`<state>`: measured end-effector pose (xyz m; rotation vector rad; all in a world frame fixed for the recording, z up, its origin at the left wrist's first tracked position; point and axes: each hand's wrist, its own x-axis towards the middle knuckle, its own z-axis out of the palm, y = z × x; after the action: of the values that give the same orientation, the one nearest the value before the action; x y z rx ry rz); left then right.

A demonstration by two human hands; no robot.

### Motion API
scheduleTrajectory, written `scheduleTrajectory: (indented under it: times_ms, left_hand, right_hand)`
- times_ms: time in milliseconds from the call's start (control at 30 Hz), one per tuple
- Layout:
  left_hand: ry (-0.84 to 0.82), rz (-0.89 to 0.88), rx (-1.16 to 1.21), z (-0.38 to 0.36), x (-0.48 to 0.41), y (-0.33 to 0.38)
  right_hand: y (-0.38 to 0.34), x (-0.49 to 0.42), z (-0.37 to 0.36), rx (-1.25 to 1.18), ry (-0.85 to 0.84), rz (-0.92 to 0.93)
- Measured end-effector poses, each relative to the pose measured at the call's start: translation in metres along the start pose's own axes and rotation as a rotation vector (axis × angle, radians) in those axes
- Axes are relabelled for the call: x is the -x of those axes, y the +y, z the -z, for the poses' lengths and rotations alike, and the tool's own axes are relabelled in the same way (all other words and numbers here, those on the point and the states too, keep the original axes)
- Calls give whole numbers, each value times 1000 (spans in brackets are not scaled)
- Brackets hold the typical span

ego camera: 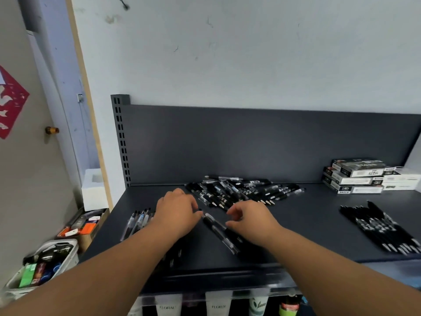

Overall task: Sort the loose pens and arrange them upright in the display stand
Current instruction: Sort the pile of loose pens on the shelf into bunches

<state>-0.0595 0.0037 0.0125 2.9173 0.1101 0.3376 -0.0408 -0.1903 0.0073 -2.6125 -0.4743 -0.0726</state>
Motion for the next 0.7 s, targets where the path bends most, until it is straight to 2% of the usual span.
scheduleTrajectory:
  times_ms: [167,267,433,600,700]
  left_hand:
    - [-106,-117,-2,3,-13,9]
    - [-212,-243,52,1,-16,11]
    - [-352,-470,11,-6,-16,19]
    - [-344,-555,53,-14,-20,18]
    - [-222,-567,118,-7,-20,19]
  right_hand:
    - [-7,-10,-8,126,-125,-40]
    - [-6,-16,-3,125,-99,-80]
    - [4,-22,14,25,-66,-140]
    - [17,-27,26,-128,-12,-159]
    - [22,-33,39,-173,-9,-155]
